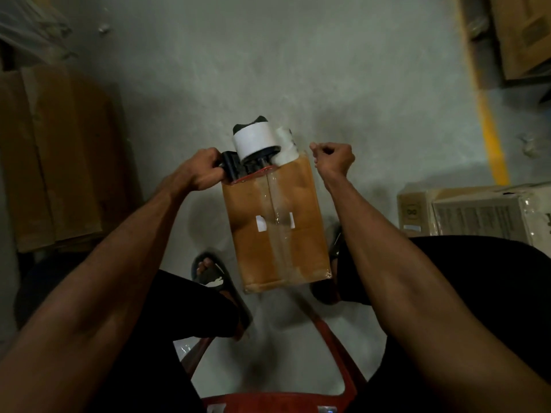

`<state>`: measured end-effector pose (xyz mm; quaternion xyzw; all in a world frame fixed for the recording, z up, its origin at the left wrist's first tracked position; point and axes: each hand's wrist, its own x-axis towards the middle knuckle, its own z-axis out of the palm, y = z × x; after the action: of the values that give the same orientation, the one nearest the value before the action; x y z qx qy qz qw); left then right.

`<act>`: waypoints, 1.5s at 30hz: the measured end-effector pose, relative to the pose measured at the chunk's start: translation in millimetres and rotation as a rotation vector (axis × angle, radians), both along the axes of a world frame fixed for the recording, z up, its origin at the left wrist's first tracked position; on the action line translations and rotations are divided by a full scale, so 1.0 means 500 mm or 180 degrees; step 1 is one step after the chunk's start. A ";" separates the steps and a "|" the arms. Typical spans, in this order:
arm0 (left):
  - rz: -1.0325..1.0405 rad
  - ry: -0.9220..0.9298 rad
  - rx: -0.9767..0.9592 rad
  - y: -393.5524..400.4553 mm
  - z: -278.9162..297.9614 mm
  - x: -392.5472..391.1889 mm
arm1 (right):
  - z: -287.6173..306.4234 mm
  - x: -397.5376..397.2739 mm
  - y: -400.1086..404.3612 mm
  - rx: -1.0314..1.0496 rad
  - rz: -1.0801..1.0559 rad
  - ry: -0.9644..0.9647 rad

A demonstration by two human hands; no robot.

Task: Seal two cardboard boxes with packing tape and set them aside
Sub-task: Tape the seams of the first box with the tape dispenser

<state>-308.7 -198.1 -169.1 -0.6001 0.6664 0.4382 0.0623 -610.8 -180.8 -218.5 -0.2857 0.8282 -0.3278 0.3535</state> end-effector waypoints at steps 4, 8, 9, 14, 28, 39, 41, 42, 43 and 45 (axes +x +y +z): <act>0.0034 0.0002 0.0031 -0.010 -0.012 -0.004 | -0.021 0.003 -0.003 0.0025 0.0030 -0.0044; -0.0033 -0.0041 -0.0002 -0.015 -0.017 -0.009 | -0.035 0.018 -0.001 0.0042 -0.0030 -0.0203; -0.0039 -0.0046 0.0006 -0.016 -0.019 -0.008 | -0.038 0.021 0.000 0.0091 -0.0078 -0.0268; -0.0010 -0.0017 0.0107 -0.017 -0.042 0.004 | -0.044 0.017 0.012 0.0422 -0.0188 -0.0196; -0.0255 -0.0030 0.0000 -0.025 -0.024 0.011 | -0.007 0.066 0.016 0.0406 0.0002 0.0118; -0.0156 -0.0453 0.0087 0.010 0.025 0.171 | 0.038 0.083 0.034 0.0398 0.0074 0.0218; -0.0140 -0.0590 0.0103 0.021 0.034 0.182 | 0.044 0.094 0.033 0.0507 0.0046 0.0260; -0.0118 -0.0645 0.0109 0.025 0.036 0.182 | 0.047 0.102 0.033 0.0556 0.0094 0.0441; -0.0114 -0.0632 0.0108 0.027 0.036 0.179 | 0.051 0.111 0.036 0.0524 0.0248 0.0749; -0.0087 -0.0550 0.0102 0.029 0.037 0.174 | 0.058 0.143 0.052 0.0167 0.0844 0.1192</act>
<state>-221.8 -183.8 -150.3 -0.6254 0.6595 0.3944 0.1352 -539.4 -155.1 -189.6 -0.4385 0.8429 -0.1982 0.2408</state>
